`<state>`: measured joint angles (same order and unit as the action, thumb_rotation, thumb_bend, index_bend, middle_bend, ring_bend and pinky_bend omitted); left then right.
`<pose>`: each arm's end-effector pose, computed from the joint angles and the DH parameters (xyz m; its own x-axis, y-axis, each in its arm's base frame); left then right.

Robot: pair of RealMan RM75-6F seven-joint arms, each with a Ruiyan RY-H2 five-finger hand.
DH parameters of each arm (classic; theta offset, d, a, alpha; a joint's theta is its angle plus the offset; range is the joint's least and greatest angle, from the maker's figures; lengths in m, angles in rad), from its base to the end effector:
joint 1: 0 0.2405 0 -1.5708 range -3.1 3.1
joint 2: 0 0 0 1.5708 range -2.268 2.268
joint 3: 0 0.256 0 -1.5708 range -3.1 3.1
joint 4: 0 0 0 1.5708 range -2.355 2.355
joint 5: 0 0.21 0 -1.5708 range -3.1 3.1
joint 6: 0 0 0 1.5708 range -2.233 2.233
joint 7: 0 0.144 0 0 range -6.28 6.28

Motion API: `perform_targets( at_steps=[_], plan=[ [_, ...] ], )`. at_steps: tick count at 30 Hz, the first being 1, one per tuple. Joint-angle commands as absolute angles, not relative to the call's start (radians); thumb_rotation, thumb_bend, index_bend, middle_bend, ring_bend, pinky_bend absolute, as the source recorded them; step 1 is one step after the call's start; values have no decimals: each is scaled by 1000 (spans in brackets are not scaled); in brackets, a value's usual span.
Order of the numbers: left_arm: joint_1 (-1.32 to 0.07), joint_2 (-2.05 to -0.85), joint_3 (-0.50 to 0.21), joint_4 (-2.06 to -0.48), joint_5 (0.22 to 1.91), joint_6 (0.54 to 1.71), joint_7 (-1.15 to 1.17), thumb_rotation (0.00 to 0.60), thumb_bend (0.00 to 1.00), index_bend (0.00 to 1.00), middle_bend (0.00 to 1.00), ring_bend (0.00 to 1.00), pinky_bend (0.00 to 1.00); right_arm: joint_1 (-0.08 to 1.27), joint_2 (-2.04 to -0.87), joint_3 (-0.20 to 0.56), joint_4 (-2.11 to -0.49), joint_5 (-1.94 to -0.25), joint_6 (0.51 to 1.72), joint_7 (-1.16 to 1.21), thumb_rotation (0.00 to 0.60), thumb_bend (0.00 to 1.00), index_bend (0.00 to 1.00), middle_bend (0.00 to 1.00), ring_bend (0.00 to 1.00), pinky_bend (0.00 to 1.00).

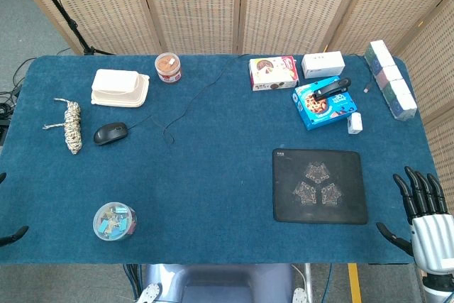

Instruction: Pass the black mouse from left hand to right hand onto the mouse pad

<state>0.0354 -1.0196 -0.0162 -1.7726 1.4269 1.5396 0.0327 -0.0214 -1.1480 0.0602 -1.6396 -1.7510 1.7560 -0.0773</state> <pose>-0.3147 0.1348 0.1821 0.3675 0.0326 0.9295 0.9140 0.1721 -0.3674 -0.2728 -0.1441 0.1726 0.3799 0.2450 0.8920 -0.8954 -0.1448 0.4211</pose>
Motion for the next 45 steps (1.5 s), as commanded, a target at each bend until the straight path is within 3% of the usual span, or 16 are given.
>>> perform_targets(
  at_steps=[1,15,29,37,45],
  plan=[
    [34,-1019,-17,-1776,1423,1534,30,600,31,0,0,0,0,-22,-1145,62,-1644,-1744,1757,-63,600,0,0,0,0,0],
    [1,-988,-32,-1783,1414,1474,-62,600,33,0,0,0,0,-25,-1128,64,-1656,-1723,1756,-25,600,0,0,0,0,0],
    [-268,-1047,-157,-1587,1418,1197,-201,600,32,0,0,0,0,-22,-1105,77,-1664,-1674,1737,37,600,0,0,0,0,0],
    [-458,-1170,-206,-1320,1285,888,-254,600,32,0,0,0,0,-20,-1097,79,-1669,-1662,1728,63,600,0,0,0,0,0],
    [-581,-1306,-228,-1077,1251,712,-369,600,33,0,0,0,2,-17,-1096,89,-1670,-1625,1708,64,600,0,0,0,0,0]
  ],
)
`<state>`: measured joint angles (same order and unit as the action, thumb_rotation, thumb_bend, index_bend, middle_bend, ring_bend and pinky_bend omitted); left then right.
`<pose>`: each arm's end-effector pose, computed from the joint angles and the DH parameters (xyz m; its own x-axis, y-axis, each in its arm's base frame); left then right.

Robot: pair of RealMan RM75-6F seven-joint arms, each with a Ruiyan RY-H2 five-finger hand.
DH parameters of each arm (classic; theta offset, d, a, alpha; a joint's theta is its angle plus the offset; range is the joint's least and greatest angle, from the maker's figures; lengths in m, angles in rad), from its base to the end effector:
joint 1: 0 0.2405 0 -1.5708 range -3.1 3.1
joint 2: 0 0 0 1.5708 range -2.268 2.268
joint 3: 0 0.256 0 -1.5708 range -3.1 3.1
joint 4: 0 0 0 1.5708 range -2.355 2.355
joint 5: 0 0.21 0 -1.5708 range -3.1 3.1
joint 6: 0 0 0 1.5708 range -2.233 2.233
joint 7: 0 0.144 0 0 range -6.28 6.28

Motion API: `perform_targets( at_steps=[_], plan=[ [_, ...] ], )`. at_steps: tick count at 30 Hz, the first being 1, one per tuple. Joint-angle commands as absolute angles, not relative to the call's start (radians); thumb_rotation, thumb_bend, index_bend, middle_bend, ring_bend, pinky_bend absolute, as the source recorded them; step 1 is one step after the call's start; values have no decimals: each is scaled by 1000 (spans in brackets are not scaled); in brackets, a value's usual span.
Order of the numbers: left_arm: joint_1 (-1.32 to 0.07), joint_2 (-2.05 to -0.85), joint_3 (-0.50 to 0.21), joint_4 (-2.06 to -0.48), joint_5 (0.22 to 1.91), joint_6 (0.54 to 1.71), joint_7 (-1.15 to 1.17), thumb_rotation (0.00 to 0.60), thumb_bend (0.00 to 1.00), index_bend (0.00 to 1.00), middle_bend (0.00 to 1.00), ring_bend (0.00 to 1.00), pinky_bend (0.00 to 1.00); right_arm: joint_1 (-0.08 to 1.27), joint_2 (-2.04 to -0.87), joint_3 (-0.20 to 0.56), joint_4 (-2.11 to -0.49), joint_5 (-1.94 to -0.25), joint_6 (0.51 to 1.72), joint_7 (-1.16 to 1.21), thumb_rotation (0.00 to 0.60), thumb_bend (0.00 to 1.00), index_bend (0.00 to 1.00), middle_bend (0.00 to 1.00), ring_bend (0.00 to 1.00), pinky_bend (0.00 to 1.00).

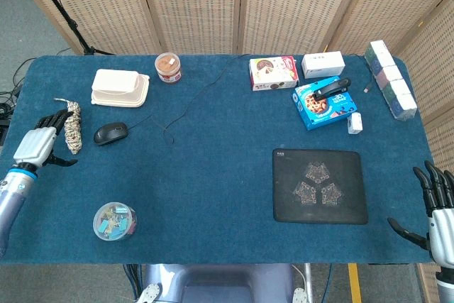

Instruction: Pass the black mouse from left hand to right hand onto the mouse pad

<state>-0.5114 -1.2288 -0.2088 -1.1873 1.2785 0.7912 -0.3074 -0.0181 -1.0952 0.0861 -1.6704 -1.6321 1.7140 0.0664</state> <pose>-0.3268 0.3594 0.1379 0.2890 0.2674 0.9192 0.9509 0.0313 -0.3081 -0.2859 -0.1527 0.1898 0.2898 0.2162 0.9323 -0.9482 -0.0673 0.3103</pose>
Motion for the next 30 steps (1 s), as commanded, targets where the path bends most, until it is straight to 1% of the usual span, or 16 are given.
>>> perform_targets(
  at_steps=[1,3,7,10,12,16,21,24,27,30],
  plan=[
    [-593,-1319,-231,-1053,1250,699,-381,600,33,0,0,0,7,-15,-1097,89,-1669,-1623,1705,62,600,0,0,0,0,0],
    [-619,-1353,-234,-994,1253,673,-406,600,34,0,0,0,28,-12,-1100,90,-1668,-1618,1696,54,600,0,0,0,0,0],
    [-658,-1403,-233,-919,1260,624,-449,600,34,0,0,3,135,-6,-1107,92,-1665,-1608,1681,38,600,0,0,0,0,0],
    [-685,-1440,-224,-859,1270,587,-468,600,34,0,0,40,196,-1,-1113,94,-1662,-1595,1667,28,600,0,0,0,0,0],
    [-702,-1462,-219,-827,1275,563,-484,600,35,8,8,61,219,2,-1116,96,-1659,-1586,1658,22,600,0,0,0,0,0],
    [-719,-1489,-206,-796,1300,552,-514,600,35,62,51,103,243,4,-1119,101,-1657,-1572,1652,18,600,0,0,0,0,0],
    [-730,-1513,-188,-752,1313,533,-527,600,35,124,76,131,273,6,-1119,102,-1656,-1565,1645,19,600,0,0,0,0,0],
    [-737,-1530,-185,-734,1316,529,-536,600,38,180,133,184,323,7,-1118,99,-1657,-1567,1641,24,600,0,0,0,0,0],
    [-744,-1544,-183,-719,1319,536,-535,600,46,267,217,256,386,6,-1116,98,-1657,-1566,1640,29,600,0,0,0,0,0],
    [-754,-1560,-183,-700,1313,527,-521,600,49,296,243,290,414,6,-1114,99,-1657,-1564,1639,34,600,0,0,0,0,0]
  ],
)
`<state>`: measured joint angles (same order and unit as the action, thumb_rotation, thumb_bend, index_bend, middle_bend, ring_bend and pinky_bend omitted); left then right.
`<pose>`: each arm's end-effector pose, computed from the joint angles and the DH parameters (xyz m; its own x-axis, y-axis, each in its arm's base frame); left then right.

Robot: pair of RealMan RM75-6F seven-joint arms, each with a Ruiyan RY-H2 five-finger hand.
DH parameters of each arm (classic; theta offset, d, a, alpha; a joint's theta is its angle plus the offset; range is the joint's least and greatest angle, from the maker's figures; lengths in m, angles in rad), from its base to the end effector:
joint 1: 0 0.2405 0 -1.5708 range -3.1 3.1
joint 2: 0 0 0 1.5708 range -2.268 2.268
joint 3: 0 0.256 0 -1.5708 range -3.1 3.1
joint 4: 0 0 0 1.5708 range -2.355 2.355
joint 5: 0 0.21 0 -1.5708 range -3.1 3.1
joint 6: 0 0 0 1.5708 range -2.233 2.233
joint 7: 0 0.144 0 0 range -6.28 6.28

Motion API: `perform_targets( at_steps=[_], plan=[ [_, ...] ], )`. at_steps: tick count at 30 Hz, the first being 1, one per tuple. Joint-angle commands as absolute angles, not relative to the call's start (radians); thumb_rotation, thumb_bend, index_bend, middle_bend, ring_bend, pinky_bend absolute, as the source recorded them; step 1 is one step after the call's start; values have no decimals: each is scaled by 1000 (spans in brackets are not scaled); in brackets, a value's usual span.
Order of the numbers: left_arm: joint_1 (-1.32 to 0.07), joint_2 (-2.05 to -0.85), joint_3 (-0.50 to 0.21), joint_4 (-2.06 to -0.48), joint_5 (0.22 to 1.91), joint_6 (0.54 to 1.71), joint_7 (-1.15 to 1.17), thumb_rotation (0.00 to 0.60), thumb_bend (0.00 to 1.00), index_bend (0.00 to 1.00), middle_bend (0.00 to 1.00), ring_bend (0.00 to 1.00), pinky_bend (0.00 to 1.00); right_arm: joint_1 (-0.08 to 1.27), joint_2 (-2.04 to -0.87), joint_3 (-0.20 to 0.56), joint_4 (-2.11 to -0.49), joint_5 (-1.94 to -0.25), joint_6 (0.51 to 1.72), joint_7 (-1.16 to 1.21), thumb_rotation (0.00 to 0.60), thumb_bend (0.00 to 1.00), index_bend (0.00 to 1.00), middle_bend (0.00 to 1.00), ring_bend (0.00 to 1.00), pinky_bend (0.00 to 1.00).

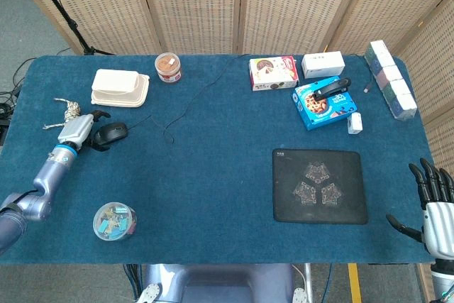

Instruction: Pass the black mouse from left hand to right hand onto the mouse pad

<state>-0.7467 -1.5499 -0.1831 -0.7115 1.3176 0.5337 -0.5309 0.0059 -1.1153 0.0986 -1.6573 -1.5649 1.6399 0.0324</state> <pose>-0.3125 0.4349 0.0636 0.2301 0.3820 0.8951 0.9601 0.0608 -0.2728 -0.2952 -0.1643 0.1804 0.3237 0.1683 0.9311 -0.9437 -0.0136 0.3305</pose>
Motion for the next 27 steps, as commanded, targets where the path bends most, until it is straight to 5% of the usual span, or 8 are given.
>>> perform_targets(
  at_steps=[1,11,27],
  plan=[
    [-758,-1566,-184,-695,1309,524,-516,600,50,299,247,296,419,6,-1114,99,-1657,-1563,1639,34,600,0,0,0,0,0],
    [-770,-1614,-199,-654,1272,533,-462,600,73,440,383,407,502,8,-1110,97,-1656,-1557,1627,58,600,0,0,0,0,0],
    [-748,-1575,-214,-759,1269,611,-461,600,123,496,430,448,540,9,-1103,94,-1660,-1559,1624,77,600,0,0,0,0,0]
  ],
)
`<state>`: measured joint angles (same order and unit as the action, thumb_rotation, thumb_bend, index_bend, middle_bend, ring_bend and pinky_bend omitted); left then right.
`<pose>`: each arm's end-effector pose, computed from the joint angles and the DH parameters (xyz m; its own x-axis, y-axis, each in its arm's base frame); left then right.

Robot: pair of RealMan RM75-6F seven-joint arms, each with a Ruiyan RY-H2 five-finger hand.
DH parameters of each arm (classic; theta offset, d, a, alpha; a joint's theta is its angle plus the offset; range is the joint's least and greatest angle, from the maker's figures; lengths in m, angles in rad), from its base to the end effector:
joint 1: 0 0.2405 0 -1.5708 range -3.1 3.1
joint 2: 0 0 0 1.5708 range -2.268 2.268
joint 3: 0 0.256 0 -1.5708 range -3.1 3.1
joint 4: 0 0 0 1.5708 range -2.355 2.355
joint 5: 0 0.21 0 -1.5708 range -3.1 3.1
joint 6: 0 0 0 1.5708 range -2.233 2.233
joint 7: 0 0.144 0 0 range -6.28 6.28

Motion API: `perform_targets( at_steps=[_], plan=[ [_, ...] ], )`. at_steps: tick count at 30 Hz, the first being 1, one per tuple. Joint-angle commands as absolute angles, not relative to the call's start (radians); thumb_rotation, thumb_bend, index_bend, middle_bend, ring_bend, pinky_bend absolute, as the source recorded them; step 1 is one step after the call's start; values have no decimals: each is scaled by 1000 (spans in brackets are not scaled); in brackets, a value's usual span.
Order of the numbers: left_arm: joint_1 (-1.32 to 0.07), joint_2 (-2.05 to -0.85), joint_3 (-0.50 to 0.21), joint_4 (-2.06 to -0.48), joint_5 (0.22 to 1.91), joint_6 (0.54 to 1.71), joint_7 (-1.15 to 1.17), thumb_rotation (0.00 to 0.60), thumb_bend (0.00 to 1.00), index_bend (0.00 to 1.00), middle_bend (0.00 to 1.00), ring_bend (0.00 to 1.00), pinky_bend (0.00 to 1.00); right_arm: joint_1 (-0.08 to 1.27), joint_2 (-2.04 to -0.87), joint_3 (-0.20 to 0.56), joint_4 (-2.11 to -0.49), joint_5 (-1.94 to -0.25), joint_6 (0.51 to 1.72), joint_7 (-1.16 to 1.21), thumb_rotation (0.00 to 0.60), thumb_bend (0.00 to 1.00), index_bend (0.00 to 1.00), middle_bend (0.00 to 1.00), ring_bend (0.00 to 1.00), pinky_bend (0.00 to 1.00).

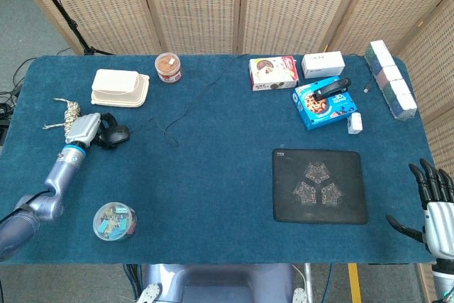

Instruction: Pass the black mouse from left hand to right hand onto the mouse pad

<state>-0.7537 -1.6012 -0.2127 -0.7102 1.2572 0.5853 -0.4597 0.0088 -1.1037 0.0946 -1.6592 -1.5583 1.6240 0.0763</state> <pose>-0.2977 0.4377 0.0485 0.2088 0.3364 0.9183 0.9701 0.0475 -0.2380 -0.2971 -0.1648 0.1814 0.2923 0.1494 0.9446 -0.9545 -0.0155 0.2978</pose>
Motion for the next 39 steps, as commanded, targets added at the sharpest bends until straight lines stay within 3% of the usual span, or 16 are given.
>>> perform_targets(
  at_steps=[1,15,24,31,39],
  plan=[
    [-747,-1560,-213,-792,1276,626,-458,600,123,495,430,448,540,8,-1102,94,-1660,-1559,1624,79,600,0,0,0,0,0],
    [-772,-1404,-240,-1297,1243,729,-169,600,120,495,430,448,540,1,-1086,99,-1661,-1555,1638,118,600,0,0,0,0,0],
    [-869,-1470,-251,-1558,1057,784,234,600,120,495,430,448,540,0,-1078,101,-1656,-1551,1638,142,600,0,0,0,0,0],
    [-962,-1603,-240,-1583,846,832,454,600,120,495,430,449,540,2,-1077,100,-1652,-1550,1632,150,600,0,0,0,0,0],
    [-1030,-1717,-238,-1531,720,864,540,600,118,495,430,448,540,4,-1076,101,-1651,-1544,1626,153,600,0,0,0,0,0]
  ],
)
